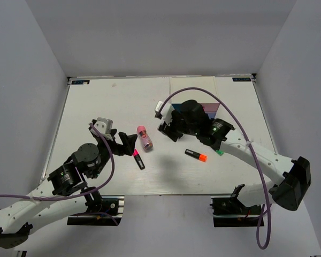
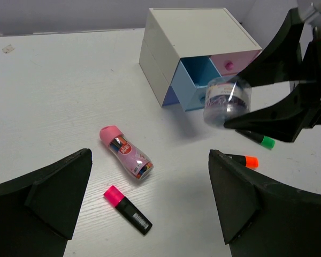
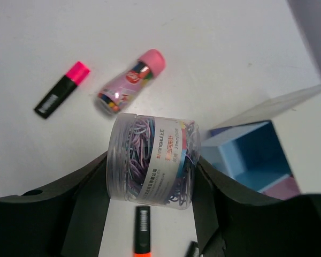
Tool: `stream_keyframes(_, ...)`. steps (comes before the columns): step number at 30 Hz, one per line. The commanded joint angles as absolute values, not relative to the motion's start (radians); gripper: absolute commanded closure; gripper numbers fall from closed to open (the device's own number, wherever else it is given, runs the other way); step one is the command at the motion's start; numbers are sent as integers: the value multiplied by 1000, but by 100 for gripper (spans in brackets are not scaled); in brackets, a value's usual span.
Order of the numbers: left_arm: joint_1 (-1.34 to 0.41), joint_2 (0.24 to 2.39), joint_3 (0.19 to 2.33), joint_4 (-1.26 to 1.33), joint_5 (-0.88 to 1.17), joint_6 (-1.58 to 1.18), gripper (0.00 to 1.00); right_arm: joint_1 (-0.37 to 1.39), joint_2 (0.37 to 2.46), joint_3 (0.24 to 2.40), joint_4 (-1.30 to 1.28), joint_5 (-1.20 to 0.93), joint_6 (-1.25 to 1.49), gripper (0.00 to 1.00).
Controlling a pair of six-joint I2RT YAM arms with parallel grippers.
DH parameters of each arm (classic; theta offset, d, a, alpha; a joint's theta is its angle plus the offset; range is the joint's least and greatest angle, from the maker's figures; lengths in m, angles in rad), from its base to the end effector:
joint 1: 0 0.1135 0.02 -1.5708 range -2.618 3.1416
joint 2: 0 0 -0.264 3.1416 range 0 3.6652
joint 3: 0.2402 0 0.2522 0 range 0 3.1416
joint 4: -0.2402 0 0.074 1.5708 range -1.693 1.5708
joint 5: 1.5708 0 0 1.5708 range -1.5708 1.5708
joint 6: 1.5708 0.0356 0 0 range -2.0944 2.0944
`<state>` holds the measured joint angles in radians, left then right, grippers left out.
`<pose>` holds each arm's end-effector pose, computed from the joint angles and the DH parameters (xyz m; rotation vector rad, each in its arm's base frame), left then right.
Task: Sort the stationery into containers
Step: Pick up the stationery from the center of the board, then place the stationery in the drawer.
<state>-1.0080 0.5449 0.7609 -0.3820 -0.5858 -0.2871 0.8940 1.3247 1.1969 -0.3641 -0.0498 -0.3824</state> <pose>0.0822 -0.0934 0.3443 0.1908 1.7193 -0.4526 0.1883 0.2372 0.3461 -1.2654 1.6538 0.3656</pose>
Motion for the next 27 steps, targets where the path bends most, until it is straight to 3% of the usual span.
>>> stream_keyframes(1,-1005,540,755,-373,-574,-276,0,856,1298,1246,-315,50,-458,66)
stream_keyframes(10,-1005,558,755,-373,-574,-267,0,686,1339,1337,-291,11,-626,61)
stream_keyframes(16,-1005,558,755,-373,-574,-267,0,601,1407,1397,-366,-216,-768,55)
stream_keyframes(27,-1005,558,755,-373,-574,-267,0,529,1568,1525,-499,-399,-865,47)
